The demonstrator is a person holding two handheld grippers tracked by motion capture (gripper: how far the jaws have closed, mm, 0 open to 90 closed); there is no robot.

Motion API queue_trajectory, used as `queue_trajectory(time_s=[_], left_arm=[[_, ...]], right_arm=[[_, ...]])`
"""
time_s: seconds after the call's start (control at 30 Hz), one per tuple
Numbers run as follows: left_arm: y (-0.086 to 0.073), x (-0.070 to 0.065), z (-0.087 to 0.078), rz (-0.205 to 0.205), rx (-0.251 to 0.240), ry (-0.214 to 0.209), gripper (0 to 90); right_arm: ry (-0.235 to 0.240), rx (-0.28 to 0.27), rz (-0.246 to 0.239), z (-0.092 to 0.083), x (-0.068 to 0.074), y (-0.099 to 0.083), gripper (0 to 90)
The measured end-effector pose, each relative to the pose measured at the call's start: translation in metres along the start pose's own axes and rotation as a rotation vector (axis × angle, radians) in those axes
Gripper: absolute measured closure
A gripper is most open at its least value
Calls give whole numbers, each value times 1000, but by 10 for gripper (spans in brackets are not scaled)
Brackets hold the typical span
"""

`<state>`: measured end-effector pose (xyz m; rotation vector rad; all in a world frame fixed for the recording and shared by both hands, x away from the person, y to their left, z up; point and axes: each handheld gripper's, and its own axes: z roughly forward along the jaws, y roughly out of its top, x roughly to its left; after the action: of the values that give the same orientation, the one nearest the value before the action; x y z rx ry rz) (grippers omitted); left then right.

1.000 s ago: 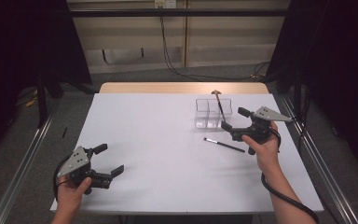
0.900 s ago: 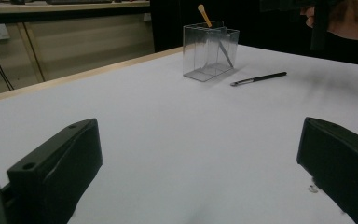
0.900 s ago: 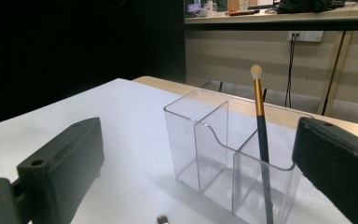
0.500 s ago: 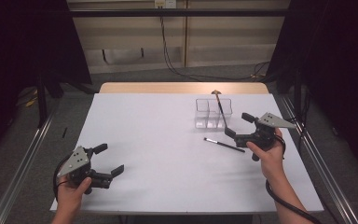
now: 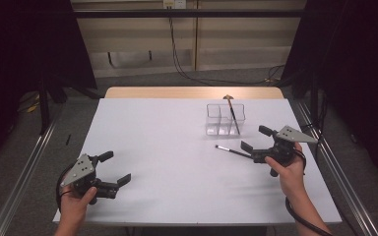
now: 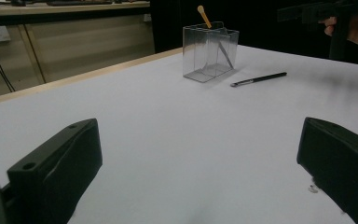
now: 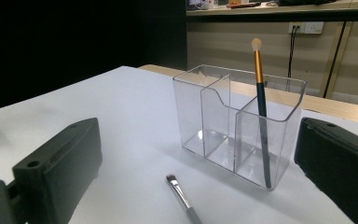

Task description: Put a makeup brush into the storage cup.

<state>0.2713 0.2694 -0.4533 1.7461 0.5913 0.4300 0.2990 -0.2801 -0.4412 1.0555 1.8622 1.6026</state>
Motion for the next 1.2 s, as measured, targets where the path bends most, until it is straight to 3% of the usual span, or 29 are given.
queue_trajectory(time_s=[0.93,1.2], left_arm=[[1,3,6,3,-5,-15,0],[1,2,5,-2,-5,-12,0]], right_arm=[[-31,18,18,-34,1,-19,5],[-46,37,1,-47,-2,-24,4]])
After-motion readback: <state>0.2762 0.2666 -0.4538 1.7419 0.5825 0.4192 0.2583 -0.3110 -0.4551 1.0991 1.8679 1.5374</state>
